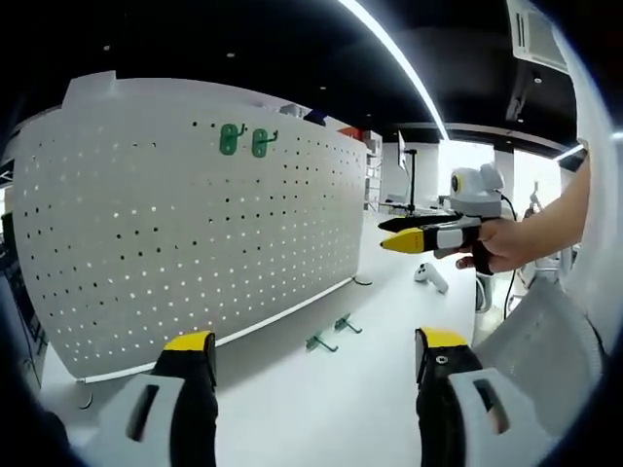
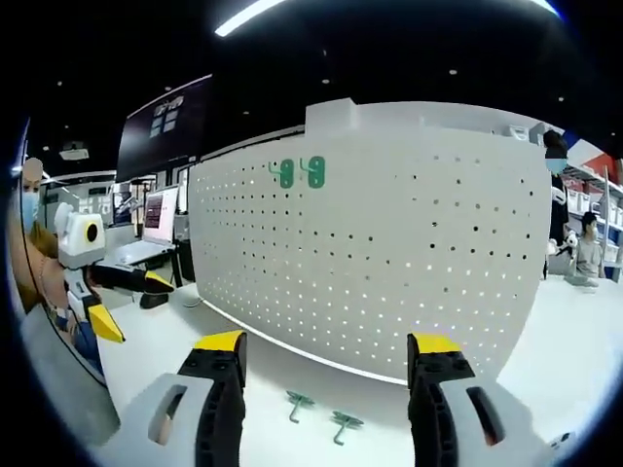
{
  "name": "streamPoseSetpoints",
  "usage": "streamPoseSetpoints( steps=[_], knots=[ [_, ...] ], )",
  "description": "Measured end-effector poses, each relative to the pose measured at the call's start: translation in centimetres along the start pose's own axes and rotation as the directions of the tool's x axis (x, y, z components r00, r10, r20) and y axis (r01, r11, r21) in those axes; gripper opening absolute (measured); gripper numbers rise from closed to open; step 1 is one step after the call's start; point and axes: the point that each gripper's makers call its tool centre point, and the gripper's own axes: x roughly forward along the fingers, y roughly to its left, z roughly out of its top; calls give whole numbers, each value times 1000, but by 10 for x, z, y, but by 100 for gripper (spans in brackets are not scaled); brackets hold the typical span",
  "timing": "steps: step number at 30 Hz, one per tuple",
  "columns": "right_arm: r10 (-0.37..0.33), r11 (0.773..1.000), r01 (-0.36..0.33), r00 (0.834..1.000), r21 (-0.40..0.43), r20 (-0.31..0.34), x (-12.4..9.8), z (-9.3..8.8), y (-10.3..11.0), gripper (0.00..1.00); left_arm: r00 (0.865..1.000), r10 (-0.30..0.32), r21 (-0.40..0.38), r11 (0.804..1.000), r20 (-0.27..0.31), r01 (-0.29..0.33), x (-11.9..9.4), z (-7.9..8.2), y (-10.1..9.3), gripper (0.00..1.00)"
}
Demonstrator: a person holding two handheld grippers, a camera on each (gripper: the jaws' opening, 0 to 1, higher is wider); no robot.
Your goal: Insert the hook assembly into the mounting plate slot until the hook locks in place.
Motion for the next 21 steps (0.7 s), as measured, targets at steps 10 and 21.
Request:
streamPoseSetpoints(
  steps=[10,21],
  knots=[
    [9,1000,-9,999,4,-42,-14,-19,1,65,1000,-11,11,1000,-27,11,-5,-8,-1,86],
    [8,1000,-7,995,16,-98,-31,-41,-2,67,999,-15,2,1000,-50,15,-9,-19,-2,86]
  ],
)
